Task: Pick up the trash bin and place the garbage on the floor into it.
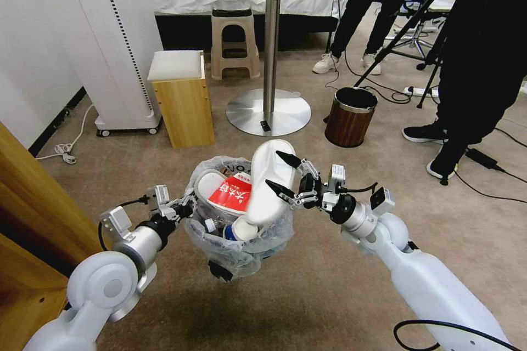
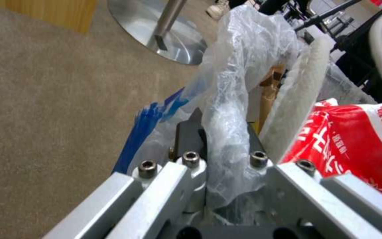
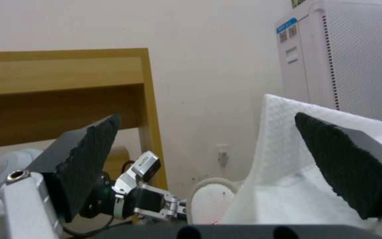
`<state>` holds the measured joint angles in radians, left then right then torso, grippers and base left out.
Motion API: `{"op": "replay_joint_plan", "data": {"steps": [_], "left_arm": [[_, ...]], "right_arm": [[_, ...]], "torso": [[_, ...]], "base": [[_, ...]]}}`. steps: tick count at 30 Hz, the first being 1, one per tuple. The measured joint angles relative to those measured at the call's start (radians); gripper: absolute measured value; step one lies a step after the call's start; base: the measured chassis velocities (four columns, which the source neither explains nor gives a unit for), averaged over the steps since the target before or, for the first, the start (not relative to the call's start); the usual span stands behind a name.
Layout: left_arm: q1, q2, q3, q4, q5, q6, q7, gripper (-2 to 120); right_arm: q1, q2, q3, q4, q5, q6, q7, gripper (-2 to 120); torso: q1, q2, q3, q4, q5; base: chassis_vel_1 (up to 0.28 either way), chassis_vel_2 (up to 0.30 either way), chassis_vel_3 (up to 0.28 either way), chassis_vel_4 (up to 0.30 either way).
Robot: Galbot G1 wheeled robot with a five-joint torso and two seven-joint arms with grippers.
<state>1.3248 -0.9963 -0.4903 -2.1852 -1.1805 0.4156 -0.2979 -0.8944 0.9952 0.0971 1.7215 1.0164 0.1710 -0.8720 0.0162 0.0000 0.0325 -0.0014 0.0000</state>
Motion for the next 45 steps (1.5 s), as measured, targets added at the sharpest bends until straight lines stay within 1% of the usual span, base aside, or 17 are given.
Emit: {"op": "replay_joint_plan", "data": {"steps": [12, 24, 29, 45], "left_arm": [[-0.004, -0.002, 0.0, 0.003, 0.0, -0.002, 0.003, 3], [0.0, -0.007, -0.002, 0.004, 0.003, -0.004, 0.008, 3], [0.003, -0.005, -0.005, -0.002, 0.003, -0.004, 0.009, 3], [0.0, -0.008, -0.004, -0.005, 0.0, -0.005, 0.01, 3]], "right_arm": [[0.0, 0.0, -0.008, -0.008, -0.002, -0.002, -0.01, 100], [0.037, 0.014, -0.091, -0.037, -0.008, -0.008, 0.004, 100], [0.067, 0.036, -0.132, -0.062, -0.014, -0.008, 0.016, 100], [0.117, 0.063, -0.178, -0.092, -0.012, -0.003, 0.039, 100]], "torso": [[0.0, 0.0, 0.0, 0.0, 0.0], [0.0, 0.0, 0.0, 0.0, 0.0], [0.0, 0.0, 0.0, 0.0001, 0.0], [0.0, 0.0, 0.0, 0.0, 0.0]], "base": [[0.0, 0.0, 0.0, 0.0], [0.0, 0.0, 0.0, 0.0], [0.0, 0.0, 0.0, 0.0], [0.0, 0.0, 0.0, 0.0]]}}
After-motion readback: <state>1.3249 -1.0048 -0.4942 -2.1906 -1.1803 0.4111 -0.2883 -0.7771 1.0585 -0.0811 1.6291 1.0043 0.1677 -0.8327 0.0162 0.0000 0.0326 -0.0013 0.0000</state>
